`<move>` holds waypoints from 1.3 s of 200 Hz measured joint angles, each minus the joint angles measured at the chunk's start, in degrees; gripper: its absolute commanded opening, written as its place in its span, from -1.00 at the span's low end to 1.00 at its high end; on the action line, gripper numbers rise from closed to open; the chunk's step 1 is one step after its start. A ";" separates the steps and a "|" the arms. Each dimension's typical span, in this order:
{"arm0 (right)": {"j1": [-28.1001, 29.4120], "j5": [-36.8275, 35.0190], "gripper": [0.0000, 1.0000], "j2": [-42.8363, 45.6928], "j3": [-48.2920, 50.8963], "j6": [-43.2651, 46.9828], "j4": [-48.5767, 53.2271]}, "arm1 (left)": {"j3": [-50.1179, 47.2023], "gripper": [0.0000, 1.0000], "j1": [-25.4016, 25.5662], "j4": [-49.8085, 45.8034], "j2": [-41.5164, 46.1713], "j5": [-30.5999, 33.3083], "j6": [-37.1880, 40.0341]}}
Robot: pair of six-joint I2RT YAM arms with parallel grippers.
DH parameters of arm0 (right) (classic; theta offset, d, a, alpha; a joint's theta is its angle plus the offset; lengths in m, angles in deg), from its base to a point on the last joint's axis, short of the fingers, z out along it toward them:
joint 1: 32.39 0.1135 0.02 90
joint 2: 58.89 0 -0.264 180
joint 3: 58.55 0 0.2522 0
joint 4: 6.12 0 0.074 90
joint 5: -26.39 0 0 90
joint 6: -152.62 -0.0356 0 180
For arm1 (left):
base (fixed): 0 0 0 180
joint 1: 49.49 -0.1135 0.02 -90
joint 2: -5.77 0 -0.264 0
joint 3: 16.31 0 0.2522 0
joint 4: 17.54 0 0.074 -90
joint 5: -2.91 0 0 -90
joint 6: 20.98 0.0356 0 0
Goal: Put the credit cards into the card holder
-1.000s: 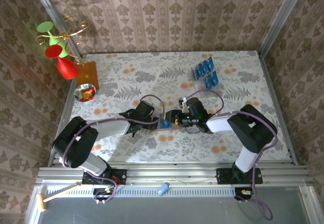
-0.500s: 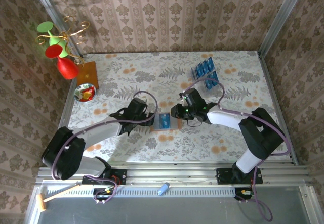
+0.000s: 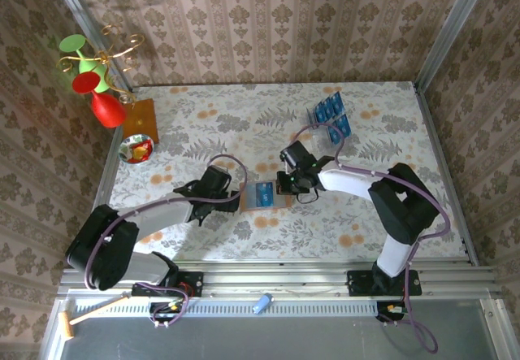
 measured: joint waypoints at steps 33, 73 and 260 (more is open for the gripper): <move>0.52 -0.15 -1.00 -1.90 -1.18 0.07 0.48 | 0.02 1.00 0.00 -0.44 -2.08 0.00 -0.85; 0.92 -0.15 -1.00 -3.43 -2.10 0.04 0.72 | 0.66 1.00 0.00 -0.39 -2.93 -0.17 -1.27; 3.15 0.26 -1.00 -7.23 -5.62 -1.38 0.20 | 3.80 1.00 0.87 1.42 -7.28 -0.35 -1.27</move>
